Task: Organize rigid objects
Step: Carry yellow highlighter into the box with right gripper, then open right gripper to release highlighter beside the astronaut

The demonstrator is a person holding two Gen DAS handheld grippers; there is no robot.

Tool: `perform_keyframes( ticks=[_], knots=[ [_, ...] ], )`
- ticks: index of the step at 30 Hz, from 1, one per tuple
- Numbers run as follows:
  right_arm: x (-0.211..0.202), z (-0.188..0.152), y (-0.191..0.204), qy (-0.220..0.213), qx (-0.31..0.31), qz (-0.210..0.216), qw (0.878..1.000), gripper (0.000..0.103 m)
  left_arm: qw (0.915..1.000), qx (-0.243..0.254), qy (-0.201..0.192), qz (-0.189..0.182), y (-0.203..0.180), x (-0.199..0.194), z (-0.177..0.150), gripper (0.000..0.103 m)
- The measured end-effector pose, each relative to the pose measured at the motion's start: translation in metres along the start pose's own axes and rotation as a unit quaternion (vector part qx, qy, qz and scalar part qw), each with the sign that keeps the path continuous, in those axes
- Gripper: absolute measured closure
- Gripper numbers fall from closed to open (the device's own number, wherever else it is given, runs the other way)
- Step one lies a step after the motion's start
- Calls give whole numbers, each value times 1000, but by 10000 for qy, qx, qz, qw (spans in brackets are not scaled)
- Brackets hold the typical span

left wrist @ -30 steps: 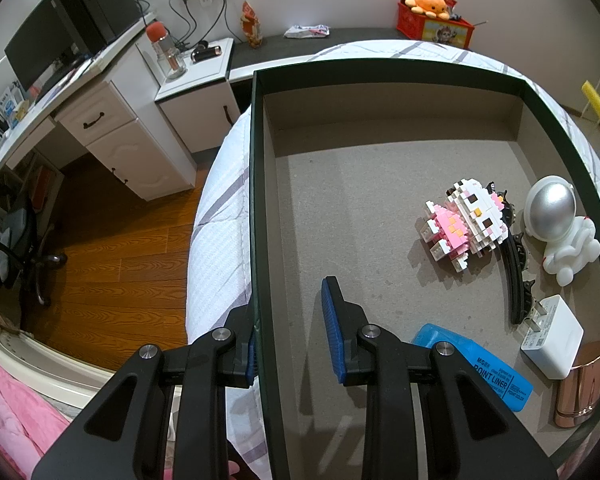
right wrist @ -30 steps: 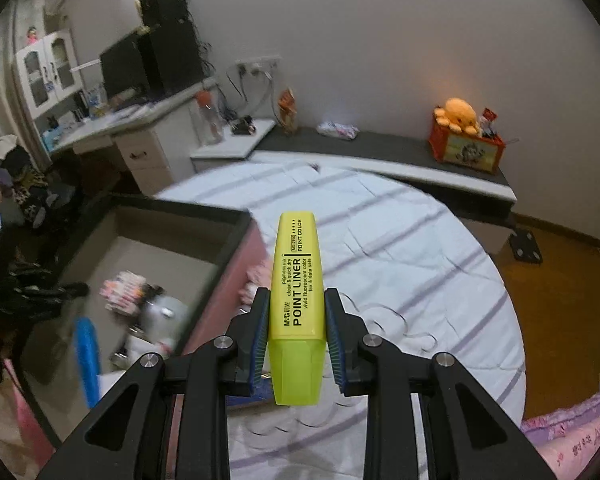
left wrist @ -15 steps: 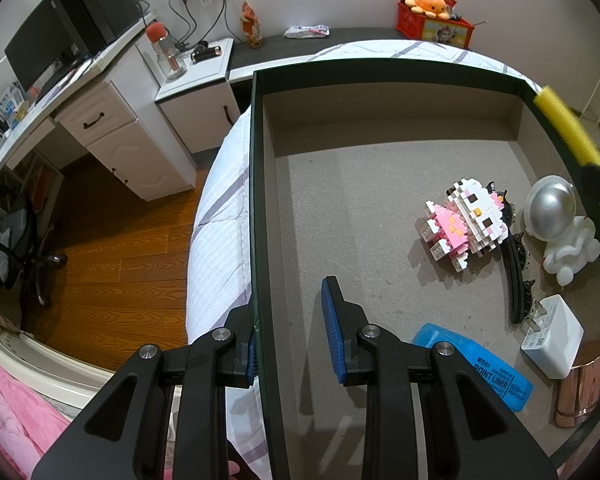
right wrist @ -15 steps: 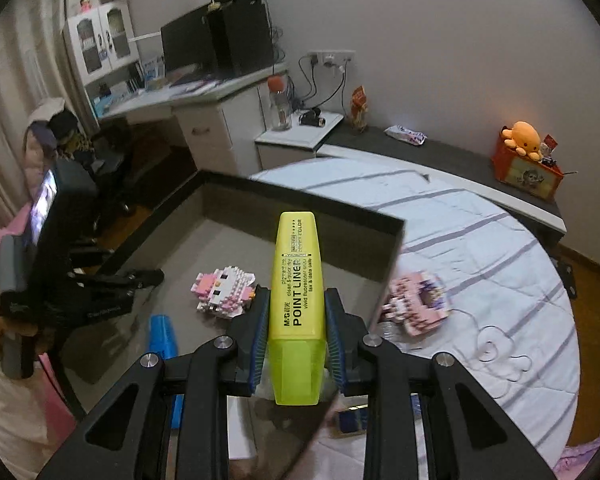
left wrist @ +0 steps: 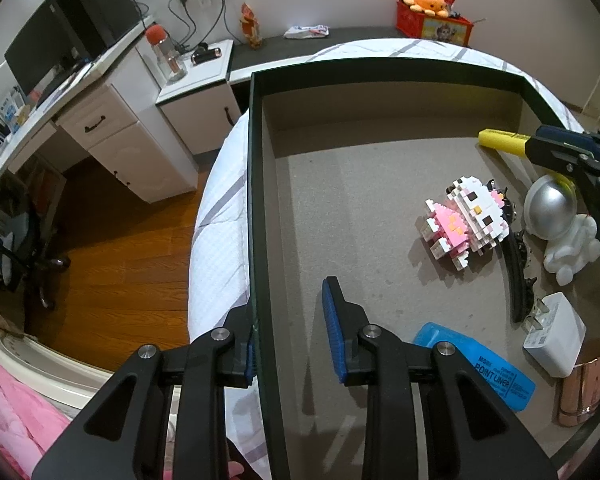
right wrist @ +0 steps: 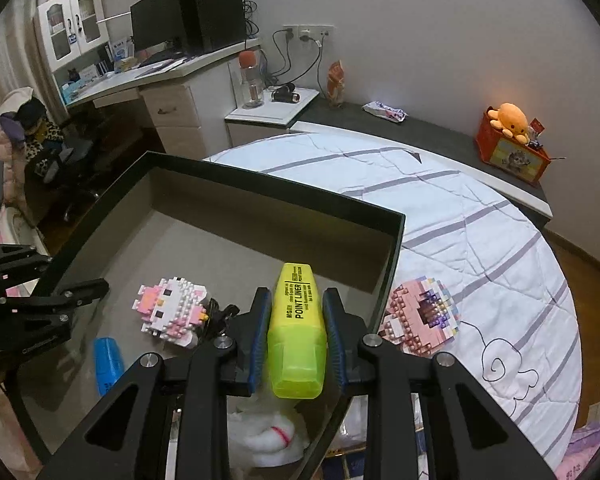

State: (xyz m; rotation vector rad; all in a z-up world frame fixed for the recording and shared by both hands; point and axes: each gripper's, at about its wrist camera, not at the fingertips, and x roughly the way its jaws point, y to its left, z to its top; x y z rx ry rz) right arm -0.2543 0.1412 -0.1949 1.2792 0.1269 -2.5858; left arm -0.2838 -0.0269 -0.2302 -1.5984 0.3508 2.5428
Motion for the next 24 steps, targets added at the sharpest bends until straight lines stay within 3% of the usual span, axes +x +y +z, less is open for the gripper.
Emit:
perform_keyframes(
  ticks=[12,16,24],
  knots=[
    [-5,4,-3,-85,28,5,10000,75,10000,22,-1,29,-1,1,-1,76],
    [-9,5,-3,-121,16,-3,9999,69,10000,25,-1,36,-1,1,-1,76],
    [-12,6,-3,-155,44,16,9999,68,10000,34,-5,51,-1,0,-2,76]
  ],
)
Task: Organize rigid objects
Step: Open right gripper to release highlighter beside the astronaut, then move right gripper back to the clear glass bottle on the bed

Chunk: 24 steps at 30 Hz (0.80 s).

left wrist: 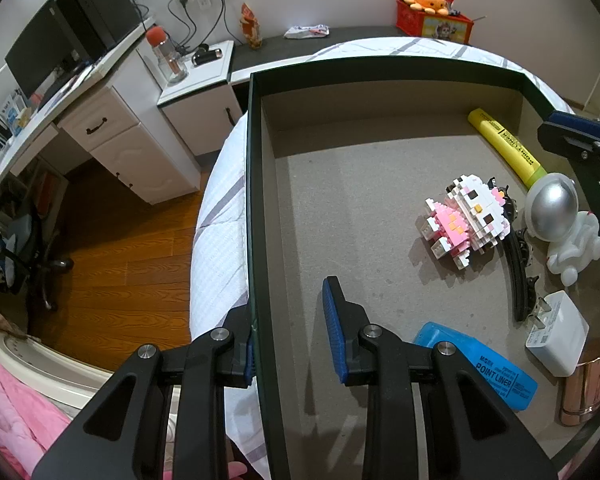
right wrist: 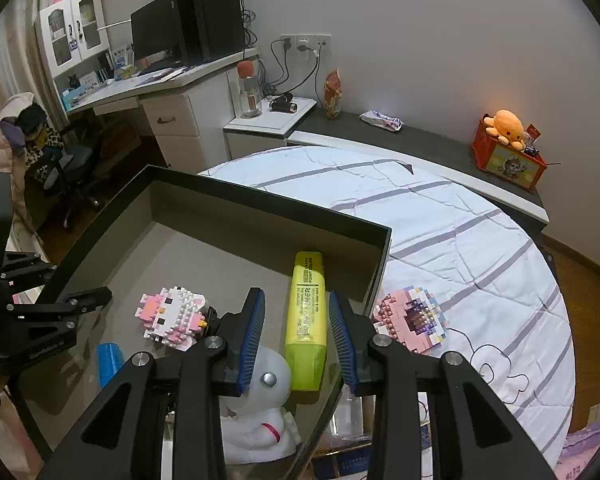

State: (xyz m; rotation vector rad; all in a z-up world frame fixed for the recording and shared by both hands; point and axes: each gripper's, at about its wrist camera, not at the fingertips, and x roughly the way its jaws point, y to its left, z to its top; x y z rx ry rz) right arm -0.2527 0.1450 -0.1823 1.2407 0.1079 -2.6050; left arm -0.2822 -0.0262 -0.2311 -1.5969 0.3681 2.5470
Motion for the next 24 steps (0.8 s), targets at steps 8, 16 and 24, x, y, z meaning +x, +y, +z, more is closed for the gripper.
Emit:
perform_keyframes(
  ticks=[8,16,24],
  knots=[
    [-25,-4,-11,-231,23,-101,9997,55,10000,-7,1,-3,0,0,0,76],
    [-59,-23,-39,-438,184,-420,9980,43,10000,-6,1,-5,0,-1,0,76],
    [-50,-75,-70,-46,562,-502,9971,43,10000,-9,0,-6,0,-1,0,76]
  ],
)
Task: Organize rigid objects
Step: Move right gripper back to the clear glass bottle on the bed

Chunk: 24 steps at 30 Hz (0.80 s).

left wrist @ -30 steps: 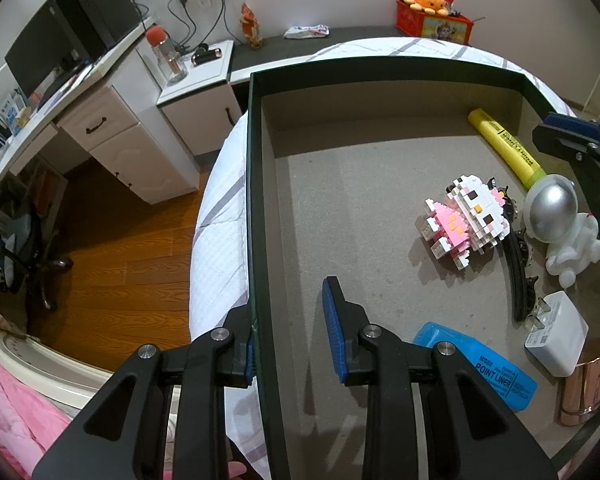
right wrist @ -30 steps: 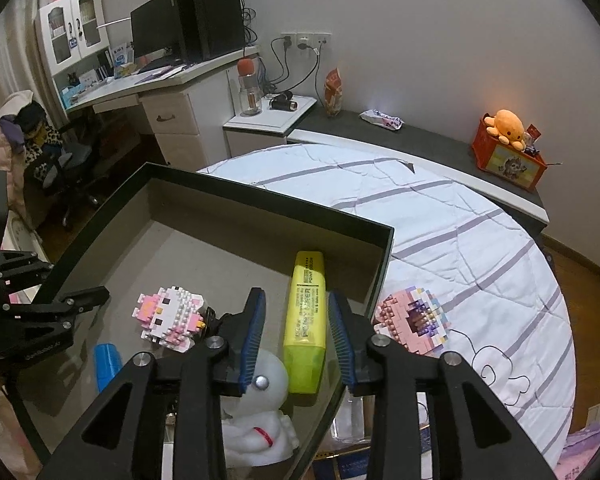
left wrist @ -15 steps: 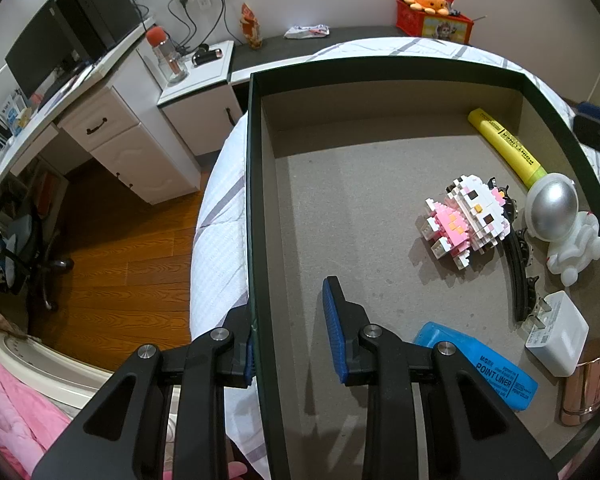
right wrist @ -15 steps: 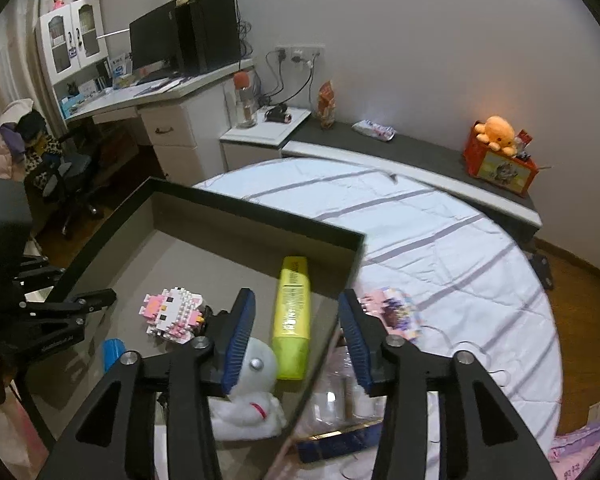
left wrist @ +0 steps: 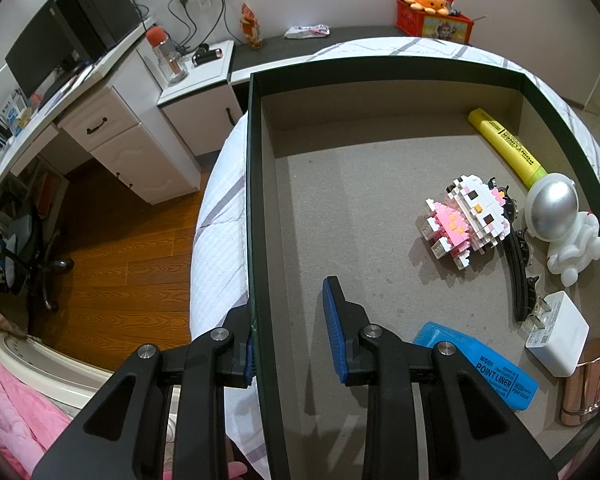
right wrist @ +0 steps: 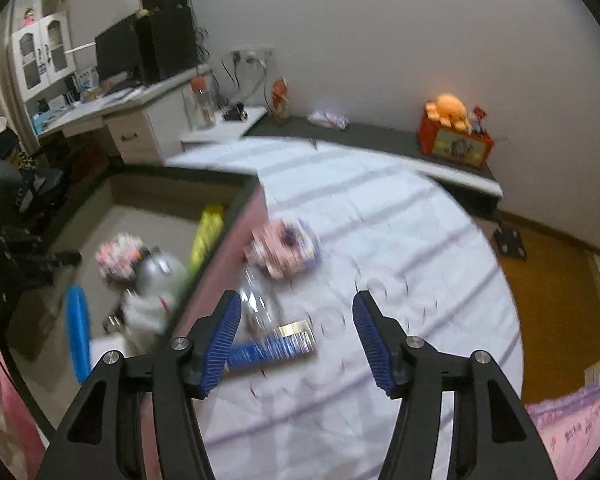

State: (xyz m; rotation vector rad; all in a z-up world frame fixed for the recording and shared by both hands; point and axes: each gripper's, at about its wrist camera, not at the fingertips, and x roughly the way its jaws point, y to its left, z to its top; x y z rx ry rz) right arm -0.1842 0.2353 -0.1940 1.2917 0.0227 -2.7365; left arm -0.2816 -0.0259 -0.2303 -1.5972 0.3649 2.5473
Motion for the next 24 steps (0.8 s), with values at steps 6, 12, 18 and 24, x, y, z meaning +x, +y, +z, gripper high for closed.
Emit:
perform_keyframes(
  ticks=[6,12,18,24],
  knots=[
    [11,-25,-5,228,146,97,9996,43,10000,-1,1,0,0,0,0,76],
    [15,-23,-4,263,43,73,9996,43,10000,-3,1,-4,0,0,0,76],
    [20,-16,7,314,-159,208,9992,43,10000,5,2,4,-1,0,0,76],
    [32,-6,13,427,-414,327,9977,43,10000,-1,2,0,0,0,0,76]
  ],
)
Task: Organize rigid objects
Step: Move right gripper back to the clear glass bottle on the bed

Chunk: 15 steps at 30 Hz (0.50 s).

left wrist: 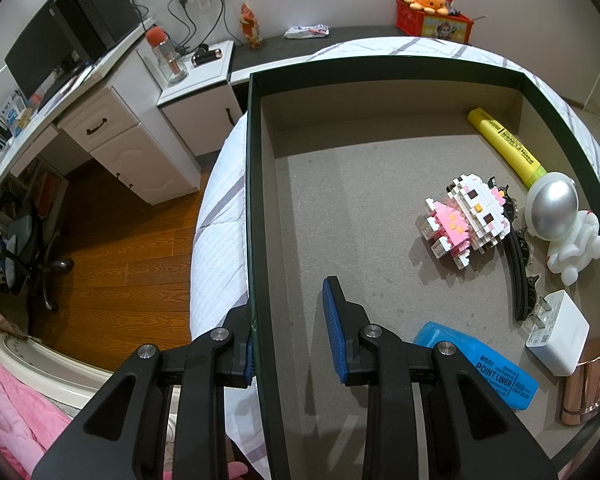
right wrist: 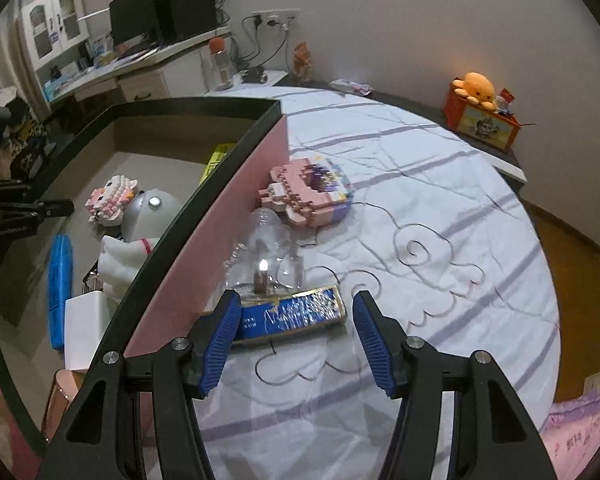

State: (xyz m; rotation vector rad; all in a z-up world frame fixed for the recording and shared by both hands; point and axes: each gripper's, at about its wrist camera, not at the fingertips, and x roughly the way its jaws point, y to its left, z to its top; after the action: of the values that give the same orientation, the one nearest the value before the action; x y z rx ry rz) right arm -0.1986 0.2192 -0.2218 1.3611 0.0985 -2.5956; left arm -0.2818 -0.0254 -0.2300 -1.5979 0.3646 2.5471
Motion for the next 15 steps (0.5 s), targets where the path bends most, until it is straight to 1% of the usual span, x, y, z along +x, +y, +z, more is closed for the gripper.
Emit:
perform_keyframes(
  ticks=[3,9,13,15],
  knots=[
    [4,5,2,52,-85,20,9999,42,10000,7,2,14,-1,0,0,76],
    [13,11,-6,66,72,101,9999,42,10000,30,1,37,-1,0,1,76],
    [21,12,-14,122,215,-155,9996,42,10000,18,1,22,-1,0,1,76],
    [19,12,-17,100,303,-63,9995,42,10000,20,-1,20,-1,0,1,76]
  ],
)
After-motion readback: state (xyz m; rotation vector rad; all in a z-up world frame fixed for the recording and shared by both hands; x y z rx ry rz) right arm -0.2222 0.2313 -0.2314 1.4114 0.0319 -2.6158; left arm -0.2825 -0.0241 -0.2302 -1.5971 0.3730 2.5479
